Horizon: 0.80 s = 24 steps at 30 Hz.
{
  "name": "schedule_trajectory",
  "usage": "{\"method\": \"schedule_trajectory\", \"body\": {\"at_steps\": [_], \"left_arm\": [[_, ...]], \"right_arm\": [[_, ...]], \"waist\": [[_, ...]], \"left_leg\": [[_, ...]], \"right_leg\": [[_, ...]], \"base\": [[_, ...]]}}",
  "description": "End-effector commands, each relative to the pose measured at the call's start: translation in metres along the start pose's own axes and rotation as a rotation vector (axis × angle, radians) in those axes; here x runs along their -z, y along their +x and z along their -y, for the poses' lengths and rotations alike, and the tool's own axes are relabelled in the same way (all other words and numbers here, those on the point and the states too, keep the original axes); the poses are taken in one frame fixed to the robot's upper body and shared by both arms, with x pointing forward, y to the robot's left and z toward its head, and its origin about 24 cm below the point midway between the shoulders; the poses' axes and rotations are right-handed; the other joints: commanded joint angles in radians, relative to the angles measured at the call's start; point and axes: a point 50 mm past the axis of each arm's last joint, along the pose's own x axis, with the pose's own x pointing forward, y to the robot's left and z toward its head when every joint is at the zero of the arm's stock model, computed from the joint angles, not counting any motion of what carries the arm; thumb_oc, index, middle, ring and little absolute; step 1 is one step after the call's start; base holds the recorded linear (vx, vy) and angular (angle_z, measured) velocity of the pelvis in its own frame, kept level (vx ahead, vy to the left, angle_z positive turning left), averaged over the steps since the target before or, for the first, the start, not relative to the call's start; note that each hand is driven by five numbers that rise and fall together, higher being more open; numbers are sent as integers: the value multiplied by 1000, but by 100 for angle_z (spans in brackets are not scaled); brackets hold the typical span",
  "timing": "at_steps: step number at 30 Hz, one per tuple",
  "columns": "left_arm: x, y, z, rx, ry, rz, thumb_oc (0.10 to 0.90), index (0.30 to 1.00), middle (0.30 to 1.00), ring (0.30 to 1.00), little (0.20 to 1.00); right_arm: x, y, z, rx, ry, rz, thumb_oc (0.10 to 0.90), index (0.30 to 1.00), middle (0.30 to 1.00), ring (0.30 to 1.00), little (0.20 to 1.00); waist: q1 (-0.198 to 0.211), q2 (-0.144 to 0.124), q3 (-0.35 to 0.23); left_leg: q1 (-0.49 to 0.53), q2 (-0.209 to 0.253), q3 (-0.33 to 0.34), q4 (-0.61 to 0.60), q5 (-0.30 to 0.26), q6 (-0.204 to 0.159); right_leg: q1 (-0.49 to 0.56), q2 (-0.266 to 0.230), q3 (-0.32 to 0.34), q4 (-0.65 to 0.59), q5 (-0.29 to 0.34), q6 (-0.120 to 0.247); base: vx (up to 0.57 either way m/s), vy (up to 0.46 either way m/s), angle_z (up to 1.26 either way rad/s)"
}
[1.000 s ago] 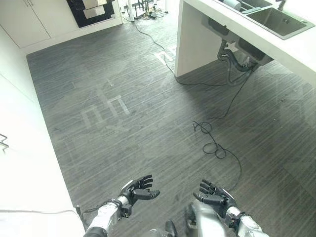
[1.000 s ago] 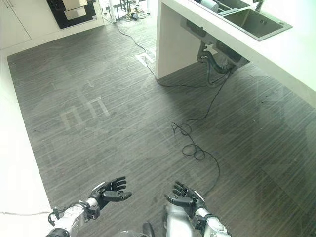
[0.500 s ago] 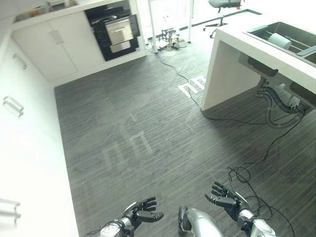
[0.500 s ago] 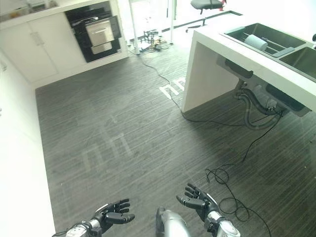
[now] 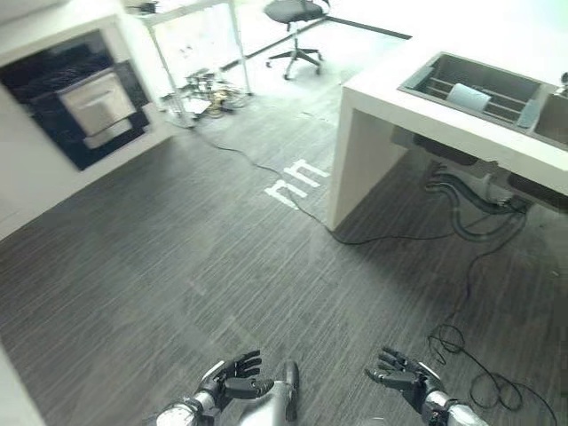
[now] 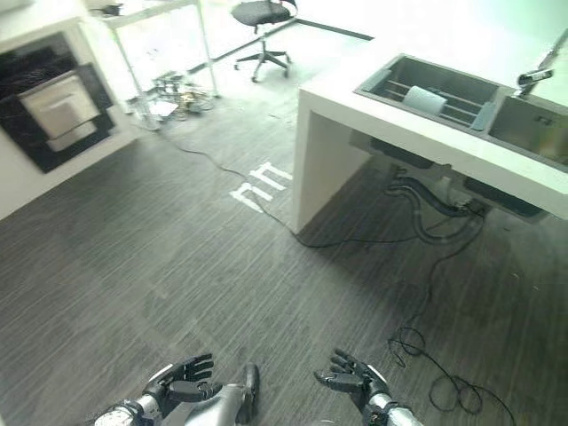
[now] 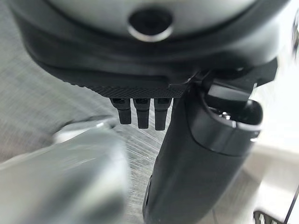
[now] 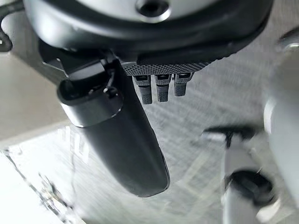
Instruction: Place the dishes in the dishwasher.
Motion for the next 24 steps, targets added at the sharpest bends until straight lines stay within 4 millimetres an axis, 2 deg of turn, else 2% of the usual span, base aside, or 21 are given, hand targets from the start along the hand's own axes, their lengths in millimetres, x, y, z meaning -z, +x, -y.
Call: {"method": "schedule_trajectory", "body": {"at_steps": [1, 2, 4, 5, 7, 8, 10, 11, 12, 15, 17, 18, 19, 20, 21, 22, 24], "left_arm": [[-18, 7, 14, 70, 47, 78, 800, 900, 900, 900, 900], [-20, 6, 12, 58, 42, 82, 800, 900, 900, 900, 900], [-22, 6, 10, 52, 18, 95, 800, 900, 900, 900, 900], [-23, 7, 10, 53, 11, 99, 800, 900, 900, 900, 900], [-24, 8, 10, 56, 20, 88, 800, 900, 900, 900, 900], [-23, 8, 11, 60, 25, 80, 800, 900, 900, 900, 900], [-18, 10, 14, 60, 29, 62, 800, 900, 900, 900, 900], [-15, 11, 16, 56, 23, 53, 800, 900, 900, 900, 900], [-11, 11, 18, 51, 18, 40, 800, 900, 900, 900, 900], [-3, 10, 19, 34, -3, 19, 800, 900, 900, 900, 900], [7, 9, 22, 12, -36, -17, 800, 900, 900, 900, 900], [13, 8, 24, 4, -51, -30, 800, 900, 900, 900, 900], [17, 7, 24, -1, -57, -38, 800, 900, 900, 900, 900], [21, 6, 25, -9, -63, -46, 800, 900, 900, 900, 900], [25, 5, 24, -26, -82, -52, 800, 900, 900, 900, 900], [26, 4, 23, -35, -96, -53, 800, 900, 900, 900, 900], [29, 2, 20, -51, -125, -63, 800, 900, 900, 900, 900]], "right_arm": [[-59, 5, 4, -28, -101, 202, 800, 900, 900, 900, 900], [-59, 6, 3, -33, -105, 201, 800, 900, 900, 900, 900], [-59, 6, 2, -34, -115, 200, 800, 900, 900, 900, 900], [-58, 6, 3, -34, -121, 201, 800, 900, 900, 900, 900], [-57, 5, 7, -25, -112, 203, 800, 900, 900, 900, 900], [-57, 5, 8, -18, -102, 206, 800, 900, 900, 900, 900], [-54, 5, 10, -12, -93, 197, 800, 900, 900, 900, 900], [-52, 5, 12, -10, -95, 186, 800, 900, 900, 900, 900], [-49, 5, 13, -3, -88, 172, 800, 900, 900, 900, 900], [-44, 3, 16, 12, -84, 145, 800, 900, 900, 900, 900], [-37, 0, 21, 26, -83, 120, 800, 900, 900, 900, 900], [-36, -1, 24, 26, -99, 110, 800, 900, 900, 900, 900], [-37, -2, 26, 25, -113, 104, 800, 900, 900, 900, 900], [-37, -3, 29, 24, -126, 99, 800, 900, 900, 900, 900], [-39, -4, 32, 22, -143, 98, 800, 900, 900, 900, 900], [-40, -4, 33, 20, -154, 97, 800, 900, 900, 900, 900], [-43, -6, 38, 30, -180, 93, 800, 900, 900, 900, 900]], "waist": [[-1, 66, -12], [-6, 72, -4], [-18, 76, 7], [-21, 76, 10], [-35, 66, 16], [-38, 58, 18], [-44, 25, 11], [-49, 15, 12], [-51, 17, 8], [-57, -2, 5], [-71, -8, -11], [-73, -8, -20], [-70, -10, -24], [-61, -16, -27], [-51, -18, -25], [-48, -18, -23], [-36, -20, -12]], "left_leg": [[41, 13, 20, 87, -199, -41], [57, 20, 34, 87, -215, -38], [79, 32, 54, 87, -232, -42], [83, 38, 64, 87, -237, -46], [97, 45, 78, 87, -256, -57], [104, 42, 86, 87, -265, -59], [122, 24, 117, 87, -302, -62], [142, 25, 133, 87, -331, -65], [168, 40, 141, 87, -367, -69], [190, 53, 171, 87, -374, -74], [249, 90, 175, 87, -381, -104], [272, 113, 184, 87, -374, -121], [289, 132, 191, 87, -319, -139], [311, 147, 194, 87, -229, -157], [285, 173, 188, 182, -169, -172], [269, 179, 184, 228, -157, -176], [157, 208, 171, 439, -93, -185]], "right_leg": [[-76, 40, -89, 42, 229, 5], [-125, 38, -111, 97, 234, 10], [-165, 31, -142, 62, 229, 10], [-167, 22, -155, 8, 234, 11], [-184, -15, -170, -174, 270, 17], [-204, -36, -168, -191, 268, 21], [-314, -132, -158, -191, 301, 56], [-372, -188, -156, -191, 330, 79], [-401, -214, -153, -191, 338, 100], [-381, -219, -161, -191, 345, 103], [-345, -180, -159, -191, 318, 73], [-328, -165, -165, -191, 299, 53], [-310, -152, -166, -191, 279, 34], [-288, -138, -161, -191, 252, 10], [-264, -120, -160, -191, 227, -16], [-256, -113, -159, -191, 218, -25], [-214, -84, -157, -191, 184, -67]], "base": [[116, 49, -81], [119, 13, -78], [161, -25, -70], [183, -132, -81], [203, -197, -82], [200, -228, -121], [249, -261, -110], [412, -328, -32], [388, -379, -20], [333, -390, -31], [493, -488, -13], [403, -357, -7], [418, -381, 5], [396, -411, 0], [337, -365, -25], [307, -348, -78], [272, -341, -75]]}}
